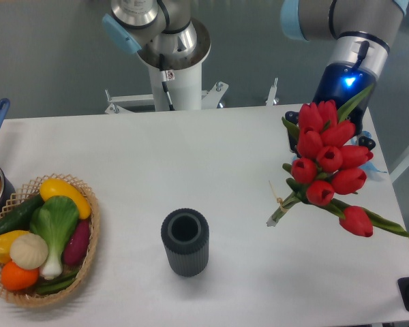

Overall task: Place the flowers on the table
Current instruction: 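Lift the red tulip bunch upright with the gripper, raising it off the table, then carry the tulips toward the black vase and lower them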

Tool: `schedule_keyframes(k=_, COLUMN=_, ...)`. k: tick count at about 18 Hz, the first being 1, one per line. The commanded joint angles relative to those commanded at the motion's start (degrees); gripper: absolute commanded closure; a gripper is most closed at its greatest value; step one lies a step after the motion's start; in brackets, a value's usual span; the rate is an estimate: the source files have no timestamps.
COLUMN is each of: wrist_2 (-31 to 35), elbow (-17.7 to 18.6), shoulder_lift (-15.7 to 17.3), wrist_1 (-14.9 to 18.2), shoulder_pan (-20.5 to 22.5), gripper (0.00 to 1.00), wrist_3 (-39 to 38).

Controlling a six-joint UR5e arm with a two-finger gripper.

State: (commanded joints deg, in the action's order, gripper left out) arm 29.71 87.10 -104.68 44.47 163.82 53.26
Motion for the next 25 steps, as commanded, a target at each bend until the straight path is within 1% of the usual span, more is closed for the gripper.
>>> schedule_keyframes(k=2, wrist_2=0.09, elbow=0.61, shoulder_lift=0.0, wrist_1=-0.09, shoulder_pan=0.09, gripper=0.71, wrist_3=0.35)
schedule_keyframes(k=5, wrist_2=1.84, elbow=0.08, shoulder_lift=0.52, wrist_1=0.26, shoulder_pan=0.0, gripper=0.71, wrist_3=0.0)
schedule_keyframes(k=7, wrist_2=2.81, elbow=-0.18, shoulder_lift=0.88, wrist_1=0.26, shoulder_pan=1.14, gripper=0.71, wrist_3=0.09)
schedule_keyframes(k=9, wrist_2=3.07, elbow=-0.18, shoulder_lift=0.97, wrist_1=0.35, shoulder_pan=1.41, gripper=0.72, wrist_3=0.26)
schedule_keyframes(k=10, wrist_2=4.21, elbow=-0.27, shoulder_lift=0.97, wrist_1=0.35, shoulder_pan=1.41, gripper=0.71, wrist_3=0.26)
schedule_keyframes(k=12, wrist_2=11.38, elbow=-0.09, shoulder_lift=2.01, wrist_1=0.35, shoulder_pan=1.15, gripper=0.71, wrist_3=0.35)
schedule_keyframes(k=14, wrist_2=19.13, elbow=0.0, shoulder_lift=2.46, wrist_1=0.35, shoulder_pan=-0.16, gripper=0.71, wrist_3=0.44)
schedule_keyframes(k=17, wrist_2=25.82, elbow=0.26, shoulder_lift=2.02, wrist_1=0.44, shoulder_pan=-2.54, gripper=0.72, wrist_3=0.96)
schedule_keyframes(k=19, wrist_2=31.43, elbow=1.22, shoulder_lift=1.93, wrist_1=1.14, shoulder_pan=-3.24, gripper=0.72, wrist_3=5.34)
schedule_keyframes(k=22, wrist_2=41.36, elbow=3.33, shoulder_lift=2.02, wrist_1=3.77, shoulder_pan=-5.79, gripper=0.72, wrist_3=12.55)
schedule_keyframes(k=24, wrist_2=46.91, elbow=5.08, shoulder_lift=1.67, wrist_1=4.57, shoulder_pan=-7.72, gripper=0.72, wrist_3=16.5)
schedule_keyframes(k=25, wrist_2=49.37, elbow=5.62, shoulder_lift=0.97, wrist_1=4.48, shoulder_pan=-8.6, gripper=0.69, wrist_3=18.44)
